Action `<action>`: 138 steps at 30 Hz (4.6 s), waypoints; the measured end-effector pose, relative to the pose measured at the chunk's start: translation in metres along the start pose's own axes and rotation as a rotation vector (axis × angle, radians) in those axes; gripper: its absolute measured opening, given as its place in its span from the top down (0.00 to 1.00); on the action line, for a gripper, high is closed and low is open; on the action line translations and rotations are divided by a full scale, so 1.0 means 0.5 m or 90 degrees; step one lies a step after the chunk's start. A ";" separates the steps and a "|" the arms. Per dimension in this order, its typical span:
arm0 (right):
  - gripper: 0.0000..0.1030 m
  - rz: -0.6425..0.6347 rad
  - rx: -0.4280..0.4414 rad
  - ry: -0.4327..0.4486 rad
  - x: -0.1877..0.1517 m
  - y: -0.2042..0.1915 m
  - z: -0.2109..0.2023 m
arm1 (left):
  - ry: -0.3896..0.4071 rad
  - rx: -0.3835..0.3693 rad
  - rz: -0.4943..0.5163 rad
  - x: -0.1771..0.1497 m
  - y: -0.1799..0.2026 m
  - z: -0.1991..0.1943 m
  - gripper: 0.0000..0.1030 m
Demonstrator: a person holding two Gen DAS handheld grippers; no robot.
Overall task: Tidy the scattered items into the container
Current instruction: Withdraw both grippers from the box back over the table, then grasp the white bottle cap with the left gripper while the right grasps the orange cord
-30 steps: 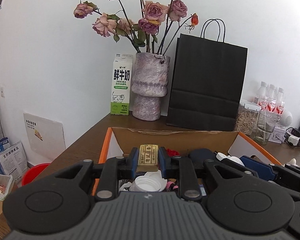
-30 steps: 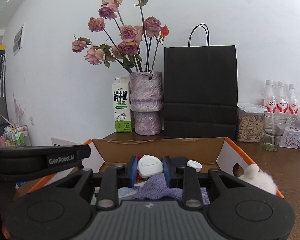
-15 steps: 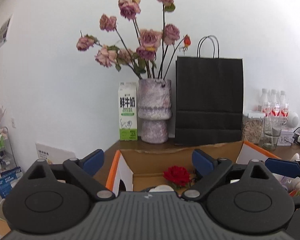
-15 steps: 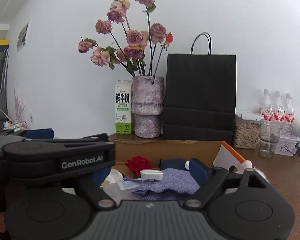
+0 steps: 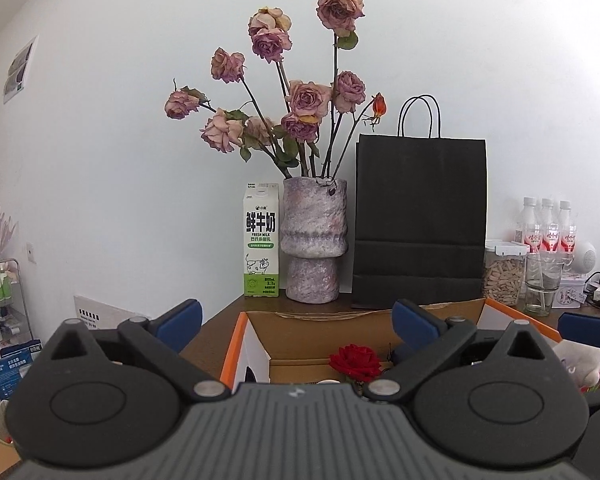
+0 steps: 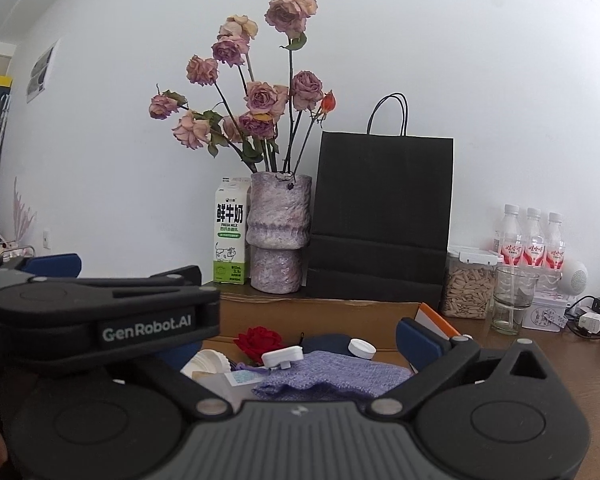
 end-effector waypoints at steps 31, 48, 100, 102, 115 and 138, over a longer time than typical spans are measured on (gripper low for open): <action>0.00 -0.061 0.018 -0.013 -0.061 -0.029 -0.095 | -0.066 0.036 -0.027 -0.074 -0.104 -0.093 0.00; 0.00 -0.059 0.079 -0.135 -0.096 -0.031 -0.112 | -0.224 0.031 -0.058 -0.113 -0.162 -0.109 0.00; 0.61 -0.003 0.162 -0.255 -0.109 -0.110 -0.032 | -0.369 -0.017 -0.008 -0.151 -0.223 -0.076 0.00; 0.61 0.000 0.157 -0.249 -0.108 -0.103 -0.035 | -0.369 -0.017 -0.008 -0.151 -0.223 -0.076 0.00; 0.61 0.022 0.091 -0.236 -0.112 0.004 -0.036 | -0.362 -0.036 0.021 -0.151 -0.118 -0.064 0.00; 0.61 0.019 0.059 -0.224 -0.120 0.070 -0.055 | -0.342 0.011 -0.014 -0.138 -0.005 -0.025 0.71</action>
Point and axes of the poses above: each gripper's, at about its wrist camera, not at the fingertips, and z roughly the way its jaws point, y to its right, x to its top, the point moved 2 cm from there along z, roughly the way its jaws point, and after that the axes turned 3 degrees about -x, right-handed, at the moved point
